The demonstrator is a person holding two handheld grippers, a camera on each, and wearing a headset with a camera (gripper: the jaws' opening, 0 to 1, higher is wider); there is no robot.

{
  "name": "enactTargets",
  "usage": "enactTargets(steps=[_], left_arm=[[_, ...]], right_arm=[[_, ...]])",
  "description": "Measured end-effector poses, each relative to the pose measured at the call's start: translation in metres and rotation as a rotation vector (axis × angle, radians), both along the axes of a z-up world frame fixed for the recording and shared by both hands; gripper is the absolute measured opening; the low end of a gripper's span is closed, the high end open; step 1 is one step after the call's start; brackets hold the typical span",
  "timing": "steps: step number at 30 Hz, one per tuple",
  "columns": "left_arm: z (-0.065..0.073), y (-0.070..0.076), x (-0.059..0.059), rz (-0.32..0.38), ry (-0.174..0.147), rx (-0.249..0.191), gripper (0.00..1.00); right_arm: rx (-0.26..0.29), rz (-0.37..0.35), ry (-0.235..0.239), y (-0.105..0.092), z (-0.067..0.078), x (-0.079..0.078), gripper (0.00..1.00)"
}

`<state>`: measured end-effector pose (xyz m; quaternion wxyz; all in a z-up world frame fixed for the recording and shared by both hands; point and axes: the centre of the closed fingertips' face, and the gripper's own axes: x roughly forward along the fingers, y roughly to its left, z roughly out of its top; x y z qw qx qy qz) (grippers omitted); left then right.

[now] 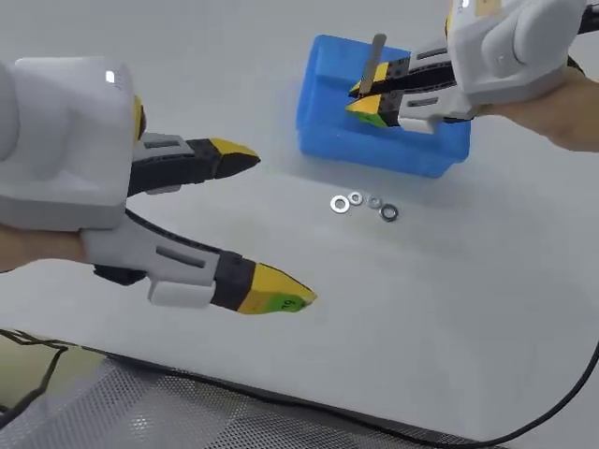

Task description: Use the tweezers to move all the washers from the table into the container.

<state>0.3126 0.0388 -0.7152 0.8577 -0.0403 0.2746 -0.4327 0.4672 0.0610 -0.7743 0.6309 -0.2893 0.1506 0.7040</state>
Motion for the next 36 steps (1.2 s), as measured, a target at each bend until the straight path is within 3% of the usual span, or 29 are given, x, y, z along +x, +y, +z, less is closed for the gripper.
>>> enactTargets(steps=[4,9,15,16,18,21,25,36], left_arm=[[0.005,0.006,0.009,0.024,-0.066,0.031,0.99],[0.008,0.01,0.012,0.035,-0.063,0.025,0.99],[0.011,0.018,0.017,0.04,-0.091,0.016,0.99],[0.013,0.02,0.02,0.034,-0.125,0.025,0.99],[0.017,0.021,0.022,0.031,-0.158,0.026,0.99],[0.018,0.023,0.023,0.03,-0.166,0.022,0.99],[0.023,0.027,0.028,0.031,-0.216,0.027,0.99],[0.022,0.028,0.026,0.033,-0.205,0.032,0.99]], right_arm=[[0.0,-0.01,0.003,-0.001,-0.003,0.001,0.09],[-0.005,-0.009,0.008,-0.002,-0.005,-0.001,0.09],[-0.012,-0.008,0.01,-0.004,-0.01,-0.006,0.09],[-0.009,-0.015,0.018,-0.003,-0.009,-0.006,0.09],[-0.006,-0.015,0.014,-0.003,-0.009,-0.006,0.1],[-0.003,-0.024,0.021,-0.002,-0.008,-0.006,0.1],[-0.001,-0.029,0.022,-0.002,-0.009,-0.004,0.1],[0.004,-0.045,0.029,-0.001,-0.007,-0.005,0.1]])
